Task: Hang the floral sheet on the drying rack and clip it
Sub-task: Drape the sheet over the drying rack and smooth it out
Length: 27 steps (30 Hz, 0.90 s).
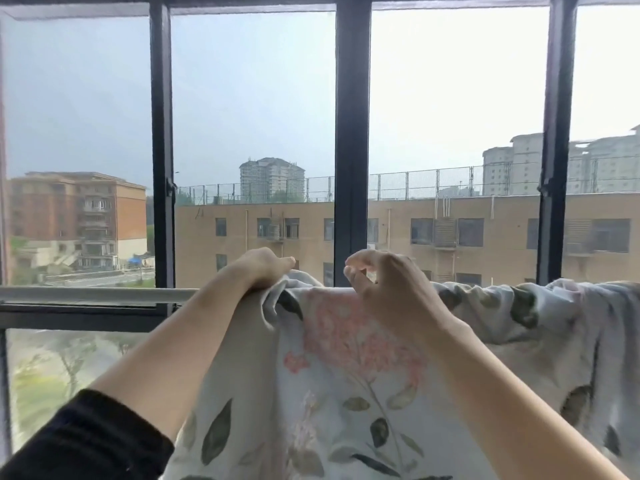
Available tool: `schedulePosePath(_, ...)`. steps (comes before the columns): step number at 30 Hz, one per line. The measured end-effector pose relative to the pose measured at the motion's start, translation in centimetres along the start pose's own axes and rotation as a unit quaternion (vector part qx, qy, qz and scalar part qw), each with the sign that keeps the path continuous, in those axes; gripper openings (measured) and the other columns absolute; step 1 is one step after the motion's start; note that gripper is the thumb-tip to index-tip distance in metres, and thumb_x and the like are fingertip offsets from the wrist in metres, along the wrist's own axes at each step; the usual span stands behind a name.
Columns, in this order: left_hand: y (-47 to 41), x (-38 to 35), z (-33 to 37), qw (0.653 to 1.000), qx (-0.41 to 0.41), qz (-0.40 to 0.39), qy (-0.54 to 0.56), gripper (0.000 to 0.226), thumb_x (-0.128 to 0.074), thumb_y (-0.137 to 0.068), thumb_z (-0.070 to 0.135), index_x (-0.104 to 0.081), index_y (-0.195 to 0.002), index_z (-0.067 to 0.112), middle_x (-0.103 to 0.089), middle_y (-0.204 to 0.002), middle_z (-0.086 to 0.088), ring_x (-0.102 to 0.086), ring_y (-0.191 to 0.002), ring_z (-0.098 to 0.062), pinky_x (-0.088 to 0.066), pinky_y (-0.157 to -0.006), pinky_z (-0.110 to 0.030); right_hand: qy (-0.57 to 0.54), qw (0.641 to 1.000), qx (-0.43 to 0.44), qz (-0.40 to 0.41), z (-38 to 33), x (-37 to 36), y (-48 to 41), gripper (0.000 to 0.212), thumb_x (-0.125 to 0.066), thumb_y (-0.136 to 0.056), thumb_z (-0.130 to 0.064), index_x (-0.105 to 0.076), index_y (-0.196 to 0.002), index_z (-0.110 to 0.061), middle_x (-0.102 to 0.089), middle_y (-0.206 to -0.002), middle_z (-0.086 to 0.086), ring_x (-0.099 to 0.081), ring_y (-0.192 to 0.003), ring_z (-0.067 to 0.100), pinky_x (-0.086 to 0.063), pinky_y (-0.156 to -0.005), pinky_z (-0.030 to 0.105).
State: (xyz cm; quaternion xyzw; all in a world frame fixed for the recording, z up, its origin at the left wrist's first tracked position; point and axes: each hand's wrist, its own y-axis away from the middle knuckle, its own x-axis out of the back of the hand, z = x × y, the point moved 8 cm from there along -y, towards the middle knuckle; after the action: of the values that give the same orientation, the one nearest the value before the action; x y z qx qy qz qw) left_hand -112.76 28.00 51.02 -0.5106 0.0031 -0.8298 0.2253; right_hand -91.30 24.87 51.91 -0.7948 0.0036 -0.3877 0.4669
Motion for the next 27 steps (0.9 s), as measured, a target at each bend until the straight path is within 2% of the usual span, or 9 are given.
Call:
schedulePosePath(3,0.4,0.3,0.1,1.0,-0.005,0.024,-0.005,0.049,-0.036,-0.099,0.044,-0.063,-0.115,0.006,-0.061,-0.114,-0.012,-0.053,-0.09,-0.02,-0.039,-0.079,-0.031,0.012,0.999,0.001,-0.042,-0.9,-3.3,0.0,0.037,-0.043,-0.093,-0.051,-0.062,-0.118,-0.032,-0.07,-0.109,-0.007,-0.061,-0.102,0.013,-0.046,-0.083,0.03)
schedulePosePath(6,1.0,0.9,0.2,0.995,-0.017,0.092,-0.024,0.049,-0.033,-0.1,0.043,-0.062,-0.112,0.006,-0.061,-0.117,-0.013,-0.052,-0.09,-0.022,-0.039,-0.078,-0.031,0.074,0.996,0.031,-0.034,-1.1,-4.5,0.1,0.039,-0.034,-0.092,-0.061,-0.067,-0.095,-0.041,-0.071,-0.083,-0.011,-0.062,-0.083,0.009,-0.044,-0.072,0.03)
schedulePosePath(11,4.6,2.7,-0.4,0.946,-0.164,0.267,0.082,0.035,-0.045,-0.096,0.041,-0.058,-0.103,0.01,-0.064,-0.104,-0.009,-0.059,-0.091,-0.02,-0.047,-0.078,-0.03,0.096,0.993,0.037,-0.06,-0.4,-4.5,-0.7,0.044,-0.032,-0.09,-0.067,-0.067,-0.108,-0.047,-0.072,-0.099,-0.013,-0.063,-0.09,0.012,-0.045,-0.071,0.028)
schedulePosePath(14,8.8,2.8,-2.4,0.897,-0.237,0.316,0.201,0.026,-0.057,-0.091,0.034,-0.057,-0.106,0.013,-0.061,-0.107,-0.003,-0.06,-0.093,-0.011,-0.045,-0.08,-0.009,0.101,0.992,0.04,-0.06,0.0,-4.3,-0.6,0.048,-0.03,-0.088,-0.069,-0.068,-0.107,-0.046,-0.073,-0.095,-0.013,-0.063,-0.087,0.013,-0.043,-0.067,0.029)
schedulePosePath(16,11.7,2.2,-4.1,0.879,-0.249,0.344,0.216,0.035,-0.062,-0.083,0.041,-0.058,-0.106,0.015,-0.059,-0.104,0.005,-0.057,-0.093,0.0,-0.04,-0.077,-0.001,0.101,0.992,0.042,-0.06,0.1,-4.3,-0.5,0.048,-0.03,-0.088,-0.069,-0.068,-0.106,-0.045,-0.073,-0.094,-0.013,-0.063,-0.086,0.013,-0.043,-0.068,0.029)
schedulePosePath(19,13.9,-0.6,-6.6,0.89,-0.229,0.311,0.243,0.06,-0.065,-0.069,0.059,-0.053,-0.114,0.022,-0.052,-0.11,0.02,-0.054,-0.102,0.005,-0.041,-0.082,-0.005,0.094,0.993,0.043,-0.054,0.1,-4.5,-0.7,0.047,-0.031,-0.088,-0.069,-0.068,-0.107,-0.047,-0.073,-0.094,-0.013,-0.063,-0.086,0.013,-0.042,-0.069,0.029)
schedulePosePath(22,13.7,-4.0,-9.2,0.922,-0.136,0.229,0.283,0.084,-0.08,-0.057,0.061,-0.04,-0.124,0.031,-0.047,-0.116,0.022,-0.052,-0.099,0.005,-0.044,-0.077,-0.013,0.093,0.993,0.045,-0.048,0.0,-4.8,-0.9,0.047,-0.031,-0.088,-0.069,-0.067,-0.107,-0.047,-0.072,-0.096,-0.014,-0.063,-0.087,0.012,-0.041,-0.068,0.028)
schedulePosePath(25,13.2,-7.9,-9.9,0.92,-0.067,0.098,0.373,0.074,-0.089,-0.053,0.04,-0.046,-0.112,0.029,-0.062,-0.107,0.006,-0.065,-0.085,-0.007,-0.056,-0.063,-0.023,0.1,0.993,0.047,-0.045,0.0,-4.9,-1.0,0.047,-0.03,-0.088,-0.069,-0.067,-0.107,-0.047,-0.072,-0.097,-0.014,-0.063,-0.089,0.013,-0.042,-0.071,0.029)
schedulePosePath(27,13.0,-9.3,-10.3,0.924,-0.049,0.077,0.37,0.064,-0.092,-0.052,0.033,-0.053,-0.102,0.026,-0.065,-0.095,0.0,-0.066,-0.08,-0.013,-0.057,-0.058,-0.028,0.101,0.993,0.044,-0.046,0.1,-4.9,-1.0,0.046,-0.031,-0.088,-0.069,-0.067,-0.107,-0.047,-0.072,-0.097,-0.015,-0.062,-0.092,0.013,-0.041,-0.071,0.029)
